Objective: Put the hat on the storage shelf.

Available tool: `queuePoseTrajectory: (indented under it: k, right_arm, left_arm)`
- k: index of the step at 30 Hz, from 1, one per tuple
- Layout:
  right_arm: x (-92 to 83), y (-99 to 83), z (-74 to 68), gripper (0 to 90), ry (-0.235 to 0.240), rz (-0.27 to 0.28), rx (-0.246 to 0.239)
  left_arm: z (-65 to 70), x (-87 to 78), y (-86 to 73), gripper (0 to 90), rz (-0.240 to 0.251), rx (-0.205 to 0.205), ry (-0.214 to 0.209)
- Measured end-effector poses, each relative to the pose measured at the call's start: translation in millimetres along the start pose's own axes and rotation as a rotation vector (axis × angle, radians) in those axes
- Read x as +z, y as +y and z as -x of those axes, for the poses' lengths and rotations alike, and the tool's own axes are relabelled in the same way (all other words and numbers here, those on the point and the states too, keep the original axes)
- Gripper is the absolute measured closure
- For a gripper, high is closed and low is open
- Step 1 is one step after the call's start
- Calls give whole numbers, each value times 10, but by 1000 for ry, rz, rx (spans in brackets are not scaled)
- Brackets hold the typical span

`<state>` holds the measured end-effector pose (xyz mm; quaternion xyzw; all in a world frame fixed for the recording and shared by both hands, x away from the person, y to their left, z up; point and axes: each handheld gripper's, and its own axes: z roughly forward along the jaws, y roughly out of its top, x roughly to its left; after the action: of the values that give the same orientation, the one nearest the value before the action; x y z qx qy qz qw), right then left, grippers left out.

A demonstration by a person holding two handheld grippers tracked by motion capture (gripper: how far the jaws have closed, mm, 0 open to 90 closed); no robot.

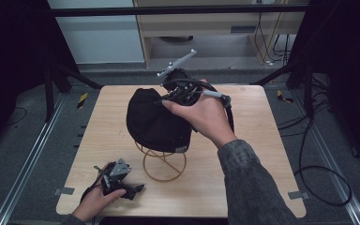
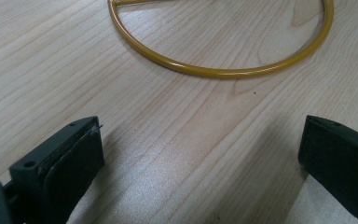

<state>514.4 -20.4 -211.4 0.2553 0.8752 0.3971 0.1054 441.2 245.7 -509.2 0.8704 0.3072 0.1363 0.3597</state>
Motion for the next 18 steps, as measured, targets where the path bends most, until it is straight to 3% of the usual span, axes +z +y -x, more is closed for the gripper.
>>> queuePoseTrajectory:
  k: [18]
  right_arm:
    - [203, -36, -19, 755, -4, -73, 0]
  left_arm:
    - [0, 0, 0, 0, 0, 0, 0]
